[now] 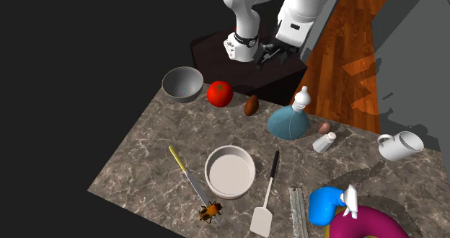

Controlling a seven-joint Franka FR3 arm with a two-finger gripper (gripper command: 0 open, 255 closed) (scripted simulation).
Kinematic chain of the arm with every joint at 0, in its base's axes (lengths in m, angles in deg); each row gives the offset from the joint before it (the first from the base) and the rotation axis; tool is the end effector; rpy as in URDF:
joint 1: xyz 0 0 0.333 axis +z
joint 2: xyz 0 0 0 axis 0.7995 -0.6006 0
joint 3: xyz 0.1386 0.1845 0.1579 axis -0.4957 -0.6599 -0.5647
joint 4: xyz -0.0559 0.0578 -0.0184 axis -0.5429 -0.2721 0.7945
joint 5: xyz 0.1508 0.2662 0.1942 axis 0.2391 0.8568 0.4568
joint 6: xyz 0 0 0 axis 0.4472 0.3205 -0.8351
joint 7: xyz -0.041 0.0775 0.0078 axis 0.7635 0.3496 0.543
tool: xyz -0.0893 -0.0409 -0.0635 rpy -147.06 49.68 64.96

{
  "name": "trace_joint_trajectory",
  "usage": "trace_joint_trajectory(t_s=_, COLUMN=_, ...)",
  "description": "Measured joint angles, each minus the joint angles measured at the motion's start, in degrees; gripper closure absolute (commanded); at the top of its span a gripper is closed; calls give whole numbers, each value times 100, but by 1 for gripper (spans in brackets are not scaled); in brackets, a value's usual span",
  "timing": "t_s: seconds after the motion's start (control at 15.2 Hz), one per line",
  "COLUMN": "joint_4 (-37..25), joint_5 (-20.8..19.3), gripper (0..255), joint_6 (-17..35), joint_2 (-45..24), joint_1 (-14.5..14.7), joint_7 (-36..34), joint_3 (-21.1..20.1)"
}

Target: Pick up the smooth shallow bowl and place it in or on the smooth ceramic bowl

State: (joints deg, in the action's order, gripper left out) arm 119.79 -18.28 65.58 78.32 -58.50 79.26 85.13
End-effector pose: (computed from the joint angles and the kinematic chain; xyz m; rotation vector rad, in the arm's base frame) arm 0.3724 -0.1258 0.4074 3.0462 -0.0682 -0.2499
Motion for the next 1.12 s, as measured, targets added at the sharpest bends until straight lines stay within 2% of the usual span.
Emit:
trace_joint_trajectory(t_s=0.46, joint_4=-702, joint_5=276, gripper=0, joint_6=918, joint_2=-1468, joint_1=-100, joint_7=641, joint_3=471)
trace_joint_trajectory(t_s=0.92, joint_4=-1753, joint_5=973, gripper=0, joint_6=1591, joint_2=-3133, joint_1=-302, joint_7=1426, joint_3=691)
trace_joint_trajectory(t_s=1.12, joint_4=-2368, joint_5=1304, gripper=0, joint_6=1642, joint_2=-3803, joint_1=-467, joint_7=1746, joint_3=677)
